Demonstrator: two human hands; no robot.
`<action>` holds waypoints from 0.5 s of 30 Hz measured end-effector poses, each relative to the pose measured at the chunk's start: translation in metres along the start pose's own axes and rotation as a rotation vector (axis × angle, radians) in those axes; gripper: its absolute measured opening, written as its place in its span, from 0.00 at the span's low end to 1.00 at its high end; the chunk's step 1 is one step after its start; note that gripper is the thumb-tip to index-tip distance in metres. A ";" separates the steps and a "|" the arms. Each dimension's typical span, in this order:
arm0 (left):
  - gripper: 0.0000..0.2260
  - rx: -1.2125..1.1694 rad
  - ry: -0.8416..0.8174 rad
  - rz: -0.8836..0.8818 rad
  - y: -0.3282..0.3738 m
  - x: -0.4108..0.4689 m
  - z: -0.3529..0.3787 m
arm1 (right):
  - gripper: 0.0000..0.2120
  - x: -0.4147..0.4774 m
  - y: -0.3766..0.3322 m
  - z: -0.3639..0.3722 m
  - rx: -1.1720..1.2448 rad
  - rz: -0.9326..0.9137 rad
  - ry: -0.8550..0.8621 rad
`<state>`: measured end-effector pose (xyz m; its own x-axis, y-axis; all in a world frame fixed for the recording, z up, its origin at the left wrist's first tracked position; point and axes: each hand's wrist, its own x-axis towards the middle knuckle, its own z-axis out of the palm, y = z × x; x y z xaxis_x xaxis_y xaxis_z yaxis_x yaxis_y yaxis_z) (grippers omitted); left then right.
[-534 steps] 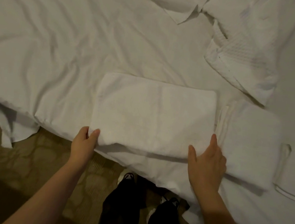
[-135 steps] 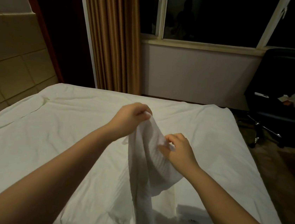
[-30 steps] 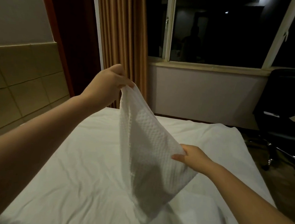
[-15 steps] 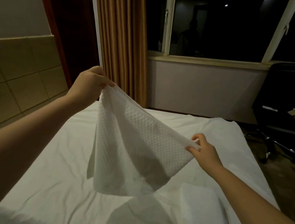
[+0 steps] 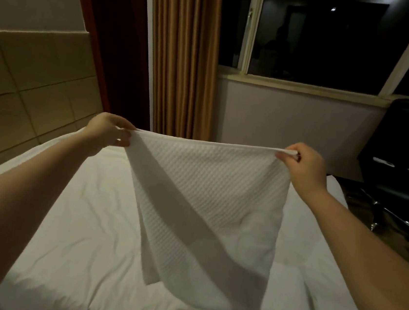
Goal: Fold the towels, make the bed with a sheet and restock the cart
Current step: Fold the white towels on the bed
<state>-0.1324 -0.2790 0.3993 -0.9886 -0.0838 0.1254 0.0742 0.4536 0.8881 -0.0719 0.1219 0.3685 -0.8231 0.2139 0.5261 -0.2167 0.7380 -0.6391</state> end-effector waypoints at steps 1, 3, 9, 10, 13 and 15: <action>0.10 -0.121 -0.079 -0.091 -0.008 0.000 -0.005 | 0.06 0.006 -0.005 0.003 0.004 -0.013 0.003; 0.13 -0.255 -0.184 -0.183 -0.030 0.004 -0.010 | 0.05 0.018 -0.013 0.009 -0.008 -0.057 0.024; 0.11 -0.337 -0.080 -0.158 -0.064 0.029 0.018 | 0.06 0.046 -0.031 0.036 -0.031 -0.086 0.113; 0.12 -0.313 -0.066 -0.151 -0.067 0.036 0.023 | 0.06 0.051 -0.029 0.041 -0.055 -0.063 0.103; 0.12 -0.107 0.003 -0.112 -0.068 0.060 0.041 | 0.06 0.079 -0.019 0.052 -0.127 0.063 0.006; 0.14 0.039 0.097 -0.049 -0.059 0.082 0.049 | 0.06 0.101 -0.017 0.057 -0.129 0.132 -0.016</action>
<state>-0.2241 -0.2692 0.3355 -0.9734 -0.1913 0.1259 0.0188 0.4810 0.8765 -0.1810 0.0948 0.4002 -0.8483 0.3052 0.4327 -0.0380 0.7800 -0.6247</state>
